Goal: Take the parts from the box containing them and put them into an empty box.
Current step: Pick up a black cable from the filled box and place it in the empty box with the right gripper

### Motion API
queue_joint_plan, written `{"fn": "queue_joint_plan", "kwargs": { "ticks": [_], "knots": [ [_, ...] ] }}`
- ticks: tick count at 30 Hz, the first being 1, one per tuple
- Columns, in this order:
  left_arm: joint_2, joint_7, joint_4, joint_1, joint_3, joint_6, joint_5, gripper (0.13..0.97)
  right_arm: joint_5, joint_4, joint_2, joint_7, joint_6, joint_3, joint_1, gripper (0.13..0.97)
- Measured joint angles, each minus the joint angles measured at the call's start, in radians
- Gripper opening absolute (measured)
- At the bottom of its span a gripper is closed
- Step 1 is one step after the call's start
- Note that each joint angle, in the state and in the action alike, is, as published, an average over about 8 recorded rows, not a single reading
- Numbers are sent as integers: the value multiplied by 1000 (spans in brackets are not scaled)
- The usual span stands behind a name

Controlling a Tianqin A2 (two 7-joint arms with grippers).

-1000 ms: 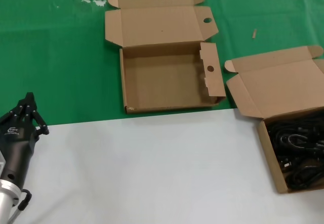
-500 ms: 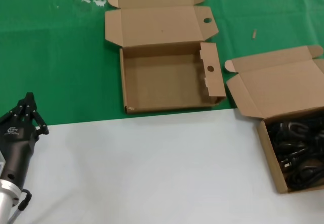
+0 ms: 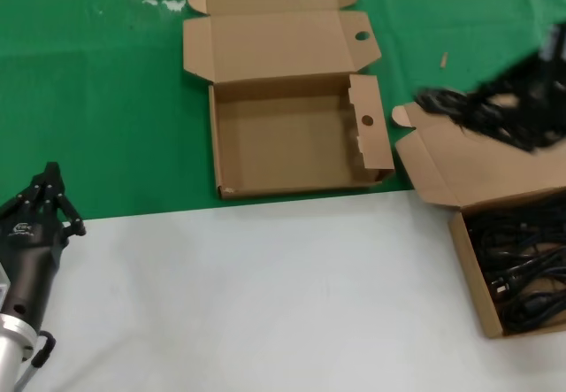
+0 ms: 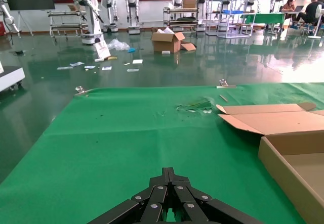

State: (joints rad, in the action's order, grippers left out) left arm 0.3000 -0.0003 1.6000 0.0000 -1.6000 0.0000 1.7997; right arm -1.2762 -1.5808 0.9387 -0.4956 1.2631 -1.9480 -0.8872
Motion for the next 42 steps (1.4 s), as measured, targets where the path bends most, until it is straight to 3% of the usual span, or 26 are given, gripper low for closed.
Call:
{"fn": "queue_joint_plan", "kwargs": {
  "ticks": [9, 20, 32, 42],
  "knots": [
    [0, 0, 0, 0, 0, 0, 0, 140, 144, 169, -269, 62, -66, -117, -193, 239],
    [0, 0, 0, 0, 0, 0, 0, 140, 218, 447, -506, 179, -209, -200, -244, 239],
    [0, 0, 0, 0, 0, 0, 0, 140, 190, 716, -663, 317, -343, -219, -243, 239],
    [0, 0, 0, 0, 0, 0, 0, 140, 142, 843, -727, 410, -417, -210, -242, 239]
  ]
}}
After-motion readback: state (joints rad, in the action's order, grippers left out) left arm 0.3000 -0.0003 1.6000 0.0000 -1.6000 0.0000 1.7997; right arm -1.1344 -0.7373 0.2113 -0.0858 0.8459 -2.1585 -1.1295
